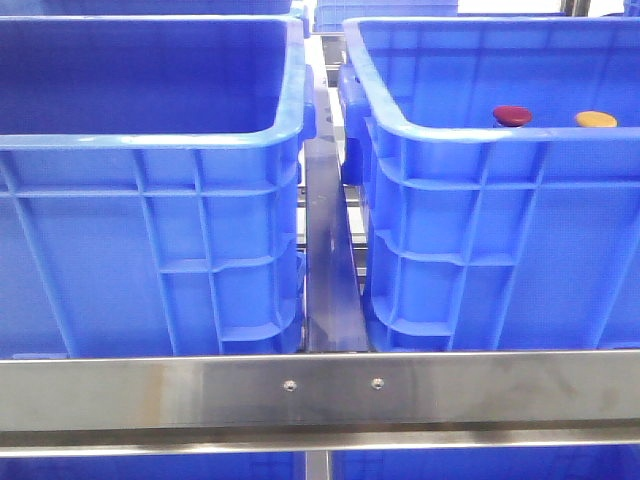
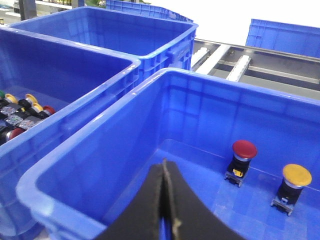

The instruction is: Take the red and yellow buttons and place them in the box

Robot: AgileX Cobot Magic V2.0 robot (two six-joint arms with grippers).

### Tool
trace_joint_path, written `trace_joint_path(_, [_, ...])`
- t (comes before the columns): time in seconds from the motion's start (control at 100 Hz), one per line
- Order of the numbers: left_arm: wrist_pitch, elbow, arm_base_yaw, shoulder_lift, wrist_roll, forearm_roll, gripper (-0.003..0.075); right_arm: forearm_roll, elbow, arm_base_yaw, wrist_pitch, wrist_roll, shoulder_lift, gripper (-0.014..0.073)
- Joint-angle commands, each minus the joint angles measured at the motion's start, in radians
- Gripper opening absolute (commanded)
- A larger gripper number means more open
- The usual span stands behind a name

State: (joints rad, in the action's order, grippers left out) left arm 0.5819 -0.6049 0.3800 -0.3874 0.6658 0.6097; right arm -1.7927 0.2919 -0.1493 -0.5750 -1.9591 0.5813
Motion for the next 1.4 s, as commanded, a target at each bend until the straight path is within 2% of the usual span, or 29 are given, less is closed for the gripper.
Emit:
trace_joint_path(0.0, [-0.085, 0.003, 0.006, 0.026, -0.012, 0.026, -0.0020, -0.125, 0.005, -0.010, -0.037, 0.003, -0.043, -0.0069])
trace_joint_path(1.14, [-0.083, 0.033, 0.006, 0.044, -0.012, 0.023, -0.0020, -0.125, 0.001, -0.010, -0.045, 0.003, -0.074, -0.0069])
trace_joint_path(1.2, [-0.095, 0.037, 0.004, 0.050, -0.012, -0.006, -0.0020, -0.125, 0.001, -0.010, -0.045, 0.003, -0.074, -0.0069])
trace_joint_path(1.29, [-0.139, 0.054, -0.012, 0.050, -0.012, -0.127, -0.0020, -0.125, 0.001, -0.010, -0.044, 0.003, -0.074, -0.0069])
trace_joint_path(1.39, [-0.211, 0.093, -0.058, 0.052, -0.116, -0.189, -0.0020, -0.125, 0.001, -0.010, -0.044, 0.003, -0.074, -0.0069])
